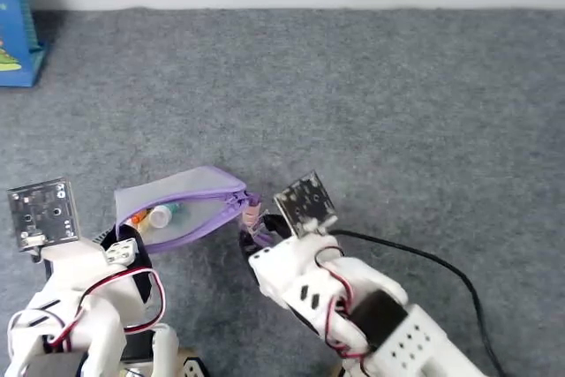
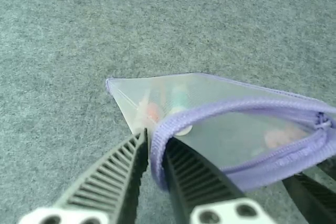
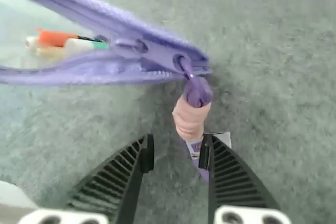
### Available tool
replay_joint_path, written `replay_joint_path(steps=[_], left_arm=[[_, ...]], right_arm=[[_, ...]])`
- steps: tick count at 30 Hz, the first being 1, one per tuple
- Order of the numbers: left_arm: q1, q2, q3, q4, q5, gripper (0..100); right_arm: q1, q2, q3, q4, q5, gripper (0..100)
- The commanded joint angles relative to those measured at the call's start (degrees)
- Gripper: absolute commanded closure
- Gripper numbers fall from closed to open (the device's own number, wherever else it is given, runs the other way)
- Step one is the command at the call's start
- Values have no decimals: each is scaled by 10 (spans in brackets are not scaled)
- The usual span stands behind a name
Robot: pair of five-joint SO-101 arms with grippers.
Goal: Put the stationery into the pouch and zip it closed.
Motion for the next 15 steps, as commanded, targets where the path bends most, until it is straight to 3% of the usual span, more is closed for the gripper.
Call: replay_joint_path(steps=[1, 15], left_arm=[[-4, -4, -19, -1, -2, 987], [-4, -4, -19, -1, -2, 987]], right_arm=[[22, 56, -36, -51, -4, 857], [27, 100, -36, -116, -2, 862]])
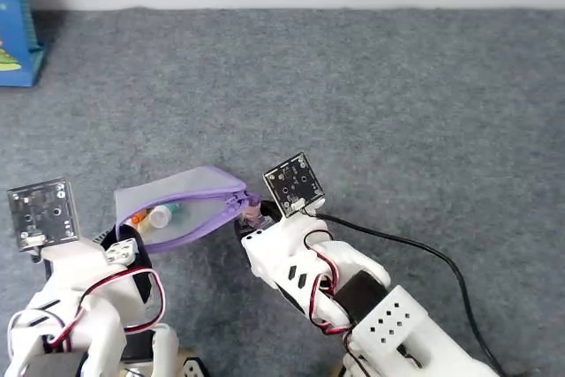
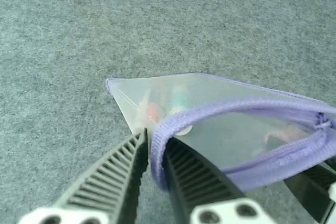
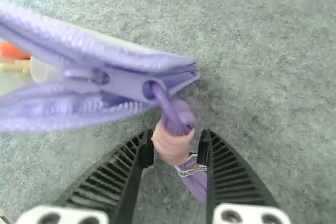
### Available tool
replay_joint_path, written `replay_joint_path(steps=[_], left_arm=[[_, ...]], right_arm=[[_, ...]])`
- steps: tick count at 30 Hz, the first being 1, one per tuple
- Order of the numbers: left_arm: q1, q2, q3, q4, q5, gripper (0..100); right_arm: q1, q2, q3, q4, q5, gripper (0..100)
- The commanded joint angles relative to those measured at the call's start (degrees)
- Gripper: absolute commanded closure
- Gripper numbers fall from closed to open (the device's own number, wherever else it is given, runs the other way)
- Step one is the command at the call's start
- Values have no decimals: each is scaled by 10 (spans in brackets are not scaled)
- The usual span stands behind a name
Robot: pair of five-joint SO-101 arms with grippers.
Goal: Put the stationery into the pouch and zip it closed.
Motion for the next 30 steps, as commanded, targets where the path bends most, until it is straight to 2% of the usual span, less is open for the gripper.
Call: replay_joint_path(steps=[1, 4, 8, 15, 22, 26, 30], left_arm=[[-4, -4, -19, -1, -2, 987], [-4, -4, -19, -1, -2, 987], [-4, -4, -19, -1, -2, 987], [-6, -4, -19, -1, -4, 987], [-4, -4, -19, -2, -7, 984], [-4, -4, -19, -3, -55, 979], [-4, -4, -24, -3, -91, 880]], right_arm=[[6, 0, -33, -9, -2, 863], [6, 0, -33, -12, -1, 878], [6, 0, -32, -22, 2, 998], [7, -44, -18, -9, 35, 991], [7, -224, -14, 105, 36, 991], [7, -316, -14, 166, 37, 991], [7, -378, -13, 199, 55, 991]])
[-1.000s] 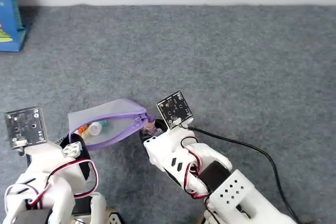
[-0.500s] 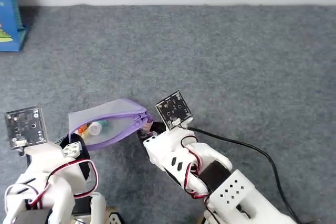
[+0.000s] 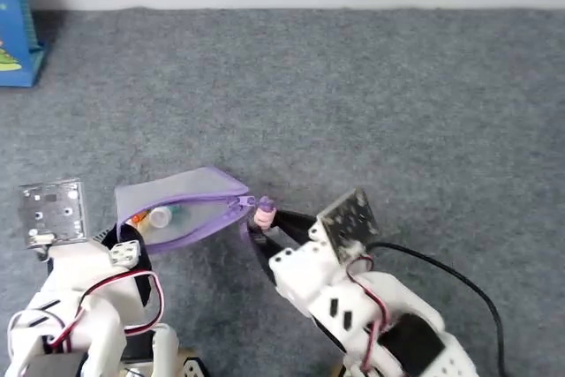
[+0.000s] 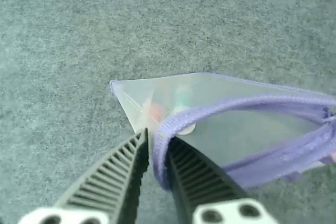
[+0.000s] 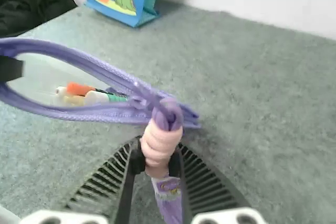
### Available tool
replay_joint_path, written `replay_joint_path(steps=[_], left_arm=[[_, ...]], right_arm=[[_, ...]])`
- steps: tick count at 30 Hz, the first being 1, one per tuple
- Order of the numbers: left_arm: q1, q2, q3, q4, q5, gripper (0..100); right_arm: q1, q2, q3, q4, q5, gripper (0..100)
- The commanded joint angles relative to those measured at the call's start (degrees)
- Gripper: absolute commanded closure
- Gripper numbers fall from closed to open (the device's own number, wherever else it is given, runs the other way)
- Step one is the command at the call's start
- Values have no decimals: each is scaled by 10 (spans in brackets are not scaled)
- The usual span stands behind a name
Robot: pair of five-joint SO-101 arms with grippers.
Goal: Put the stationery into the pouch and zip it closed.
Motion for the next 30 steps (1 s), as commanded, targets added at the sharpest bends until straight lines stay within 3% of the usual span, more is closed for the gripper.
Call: replay_joint_path(steps=[1, 7, 18, 24, 30], left_arm=[[-4, -3, -29, -3, -33, 844], [-5, -3, -94, 3, -32, 686], [-3, -4, -177, 17, -37, 682], [-3, -4, -127, 17, -164, 683], [-3, -3, -73, 17, -298, 683]], right_arm=[[7, -52, -14, 19, 12, 991], [7, -66, -15, 22, 11, 991], [7, -67, -16, 23, 11, 991], [15, -67, -18, 44, -62, 991], [100, -67, -16, 22, -129, 991]])
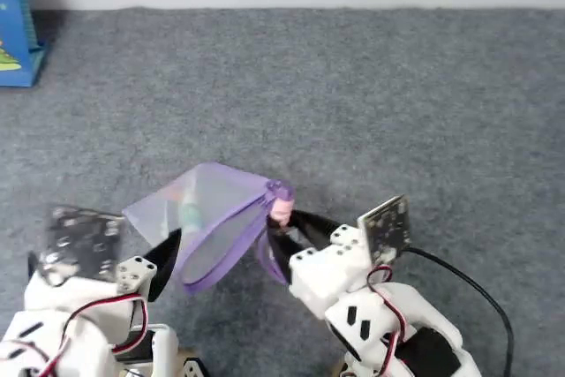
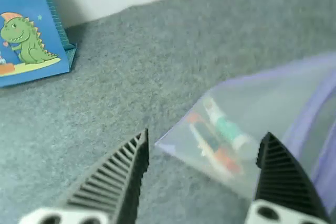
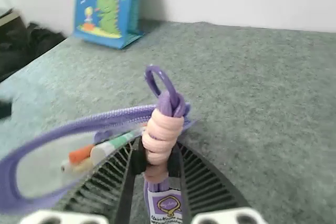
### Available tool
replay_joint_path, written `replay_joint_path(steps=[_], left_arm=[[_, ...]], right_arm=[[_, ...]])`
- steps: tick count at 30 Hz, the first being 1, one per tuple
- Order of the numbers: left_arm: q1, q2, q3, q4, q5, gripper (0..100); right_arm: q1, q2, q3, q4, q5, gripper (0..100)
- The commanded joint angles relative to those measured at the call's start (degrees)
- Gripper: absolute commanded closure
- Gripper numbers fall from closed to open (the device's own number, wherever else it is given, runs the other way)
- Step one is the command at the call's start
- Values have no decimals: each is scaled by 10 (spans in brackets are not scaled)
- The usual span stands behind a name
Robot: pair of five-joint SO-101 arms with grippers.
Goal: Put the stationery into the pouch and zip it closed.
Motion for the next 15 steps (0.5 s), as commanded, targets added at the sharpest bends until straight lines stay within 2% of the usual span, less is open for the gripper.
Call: replay_joint_path(steps=[1, 3, 12, 15], left_arm=[[-3, -2, 7, 12, -60, 683], [8, -2, 7, 12, -66, 683], [145, -2, 10, 12, -64, 683], [166, -2, 7, 12, -25, 683]], right_arm=[[46, -7, -15, -25, -46, 991], [51, -7, -15, -33, -62, 991], [54, -6, -14, -62, -116, 991], [65, -7, -15, -108, -117, 991]])
